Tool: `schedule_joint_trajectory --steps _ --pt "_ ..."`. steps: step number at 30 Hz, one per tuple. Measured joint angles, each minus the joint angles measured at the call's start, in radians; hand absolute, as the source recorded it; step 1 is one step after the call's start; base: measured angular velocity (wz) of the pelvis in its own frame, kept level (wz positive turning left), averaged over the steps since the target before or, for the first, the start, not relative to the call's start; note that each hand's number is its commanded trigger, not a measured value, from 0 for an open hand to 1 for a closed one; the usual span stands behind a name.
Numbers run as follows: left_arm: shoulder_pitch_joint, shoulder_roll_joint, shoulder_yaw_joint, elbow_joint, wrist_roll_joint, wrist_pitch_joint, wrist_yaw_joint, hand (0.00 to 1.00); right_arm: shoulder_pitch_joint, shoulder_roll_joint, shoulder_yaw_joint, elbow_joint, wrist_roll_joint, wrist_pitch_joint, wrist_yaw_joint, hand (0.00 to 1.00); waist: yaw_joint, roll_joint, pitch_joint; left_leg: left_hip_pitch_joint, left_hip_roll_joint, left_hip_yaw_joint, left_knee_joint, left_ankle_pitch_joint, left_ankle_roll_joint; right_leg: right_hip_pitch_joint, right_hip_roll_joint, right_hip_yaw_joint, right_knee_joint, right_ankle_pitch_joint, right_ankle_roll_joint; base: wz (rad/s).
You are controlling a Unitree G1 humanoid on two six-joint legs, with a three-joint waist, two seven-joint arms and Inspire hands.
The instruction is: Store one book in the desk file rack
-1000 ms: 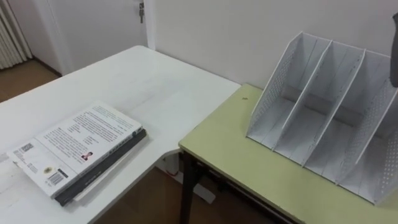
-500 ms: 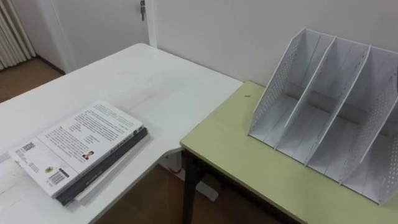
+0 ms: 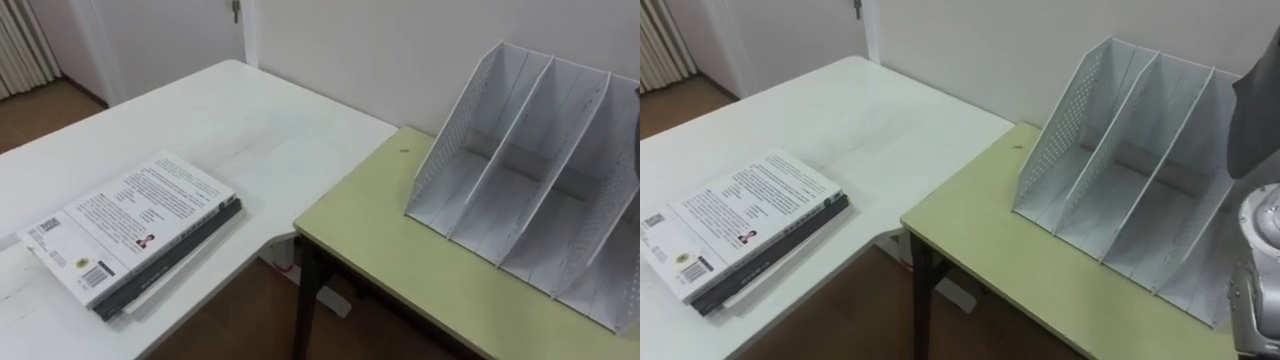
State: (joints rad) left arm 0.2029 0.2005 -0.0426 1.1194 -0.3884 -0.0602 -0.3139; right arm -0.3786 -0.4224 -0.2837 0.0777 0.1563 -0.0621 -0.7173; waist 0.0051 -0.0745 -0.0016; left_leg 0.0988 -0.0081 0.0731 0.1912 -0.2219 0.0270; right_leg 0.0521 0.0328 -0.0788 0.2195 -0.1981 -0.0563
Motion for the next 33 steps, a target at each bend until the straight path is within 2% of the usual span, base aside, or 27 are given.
schedule_joint_trajectory --steps 4,9,13,19,25,33 --pt "-0.004 0.007 -0.001 0.0 0.0 0.017 0.001 0.0 -0.048 -0.019 0.01 0.099 0.008 0.014 0.0 1.0 0.001 -0.007 0.0008 -0.001 -0.002 -0.011 0.0 0.0 0.0 0.001 -0.002 -0.008 -0.003 0.0 0.0 0.01" --pt "-0.009 0.012 -0.001 -0.001 0.01 0.03 0.005 0.0 -0.054 -0.048 0.042 0.147 0.026 0.022 0.001 1.0 0.002 -0.009 0.0 -0.003 -0.004 -0.025 0.0 0.0 0.0 0.006 -0.003 -0.016 -0.013 0.0 0.0 0.01" --pt "-0.01 0.013 0.001 -0.003 0.012 0.035 0.006 0.0 -0.054 -0.05 0.046 0.163 0.037 0.033 0.013 1.0 0.001 -0.011 0.0004 -0.004 -0.004 -0.032 -0.002 0.0 0.0 0.008 -0.003 -0.03 -0.016 0.0 0.0 0.05" --pt "-0.01 0.016 0.003 -0.003 0.011 0.04 0.006 0.0 -0.076 -0.05 0.045 0.275 0.042 0.042 0.049 1.0 0.0 -0.013 0.0021 -0.001 -0.004 -0.042 -0.002 0.0 0.0 0.016 -0.007 -0.05 -0.015 0.0 0.0 0.05" --pt "-0.01 0.016 0.018 -0.015 0.011 0.06 0.006 0.0 -0.076 -0.05 0.046 0.345 0.048 0.044 0.082 1.0 0.001 -0.016 0.0035 -0.006 -0.006 -0.044 0.007 0.0 0.0 0.016 -0.009 -0.054 -0.014 0.0 0.0 0.0" --pt "-0.008 0.016 0.019 -0.023 0.005 0.061 0.006 0.0 -0.076 -0.05 0.056 0.398 0.064 0.044 0.083 1.0 0.006 -0.018 0.0038 -0.007 -0.006 -0.043 0.009 0.0 0.0 0.016 -0.009 -0.054 -0.015 0.0 0.0 0.0"
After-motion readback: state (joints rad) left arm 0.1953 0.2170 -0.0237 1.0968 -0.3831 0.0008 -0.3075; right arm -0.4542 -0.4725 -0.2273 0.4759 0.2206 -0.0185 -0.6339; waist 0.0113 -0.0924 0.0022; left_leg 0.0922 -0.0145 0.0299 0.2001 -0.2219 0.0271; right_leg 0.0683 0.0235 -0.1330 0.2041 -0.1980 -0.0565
